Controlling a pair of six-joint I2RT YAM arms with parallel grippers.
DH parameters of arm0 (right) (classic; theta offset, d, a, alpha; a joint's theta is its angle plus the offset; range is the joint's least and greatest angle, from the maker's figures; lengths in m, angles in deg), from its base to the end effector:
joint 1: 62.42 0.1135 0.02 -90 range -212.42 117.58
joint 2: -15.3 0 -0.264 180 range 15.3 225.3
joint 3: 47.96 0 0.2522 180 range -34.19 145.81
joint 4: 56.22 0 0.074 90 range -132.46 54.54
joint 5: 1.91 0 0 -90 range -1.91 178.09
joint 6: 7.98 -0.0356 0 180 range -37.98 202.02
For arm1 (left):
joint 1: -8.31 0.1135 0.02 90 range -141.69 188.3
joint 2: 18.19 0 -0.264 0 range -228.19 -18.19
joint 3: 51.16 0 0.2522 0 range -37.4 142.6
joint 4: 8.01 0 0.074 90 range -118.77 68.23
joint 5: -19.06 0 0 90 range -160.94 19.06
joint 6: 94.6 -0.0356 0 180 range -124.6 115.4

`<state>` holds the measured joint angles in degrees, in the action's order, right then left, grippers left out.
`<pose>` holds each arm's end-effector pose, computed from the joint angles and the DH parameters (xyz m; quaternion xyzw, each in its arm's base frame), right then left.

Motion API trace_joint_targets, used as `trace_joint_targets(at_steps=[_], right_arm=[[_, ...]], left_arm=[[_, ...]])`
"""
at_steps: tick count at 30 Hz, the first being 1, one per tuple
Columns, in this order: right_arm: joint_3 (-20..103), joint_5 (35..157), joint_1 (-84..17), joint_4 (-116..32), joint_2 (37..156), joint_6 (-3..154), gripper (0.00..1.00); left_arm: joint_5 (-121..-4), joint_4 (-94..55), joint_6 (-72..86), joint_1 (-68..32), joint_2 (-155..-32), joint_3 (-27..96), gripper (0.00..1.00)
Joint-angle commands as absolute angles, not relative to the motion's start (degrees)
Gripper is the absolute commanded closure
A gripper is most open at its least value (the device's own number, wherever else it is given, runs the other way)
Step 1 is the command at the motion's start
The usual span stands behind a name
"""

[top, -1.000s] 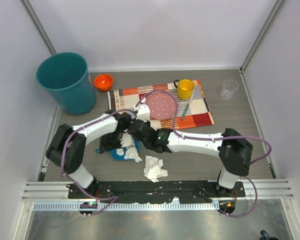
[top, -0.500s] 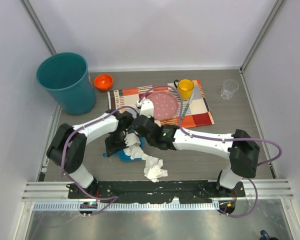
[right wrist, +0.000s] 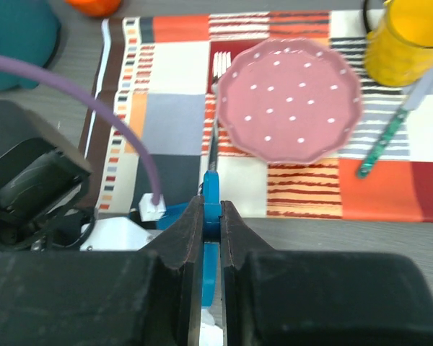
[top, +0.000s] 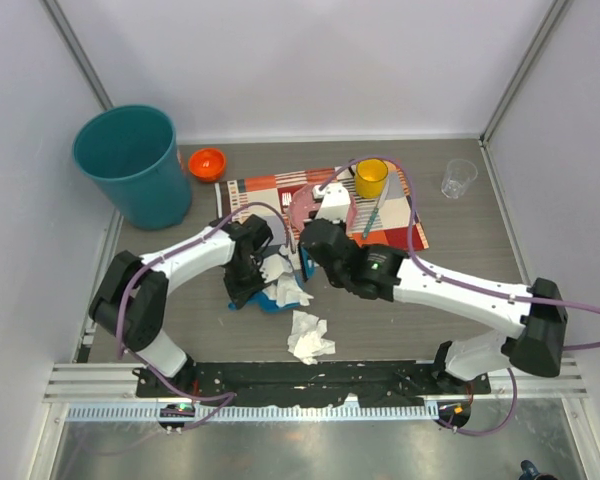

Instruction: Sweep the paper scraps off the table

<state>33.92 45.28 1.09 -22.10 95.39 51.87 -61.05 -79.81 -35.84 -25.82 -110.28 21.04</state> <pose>0.1605 0.2678 0.3279 -0.0655 0.8318 0.1088 0.5404 0.2147 -0.1529 0.1825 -0.5369 -0.8391 0.0858 0.0169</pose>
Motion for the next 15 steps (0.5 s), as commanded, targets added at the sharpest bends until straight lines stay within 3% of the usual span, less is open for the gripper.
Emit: trace_joint_targets(at_steps=[1,9,15], right_arm=[[33.48,36.42,0.16,-18.91,89.14,52.93,0.99],[31.81,28.42,-0.37,-15.57,81.75,54.43,0.99],[29.88,27.35,-0.45,-14.6,77.88,53.46,0.99]], left_arm=[[-54.87,-78.81,-34.3,-25.62,-106.69,24.21,1.0],[-52.57,-79.6,-30.1,-20.36,-107.04,30.35,1.0],[-50.2,-85.57,-25.61,-10.79,-111.43,43.17,1.0]])
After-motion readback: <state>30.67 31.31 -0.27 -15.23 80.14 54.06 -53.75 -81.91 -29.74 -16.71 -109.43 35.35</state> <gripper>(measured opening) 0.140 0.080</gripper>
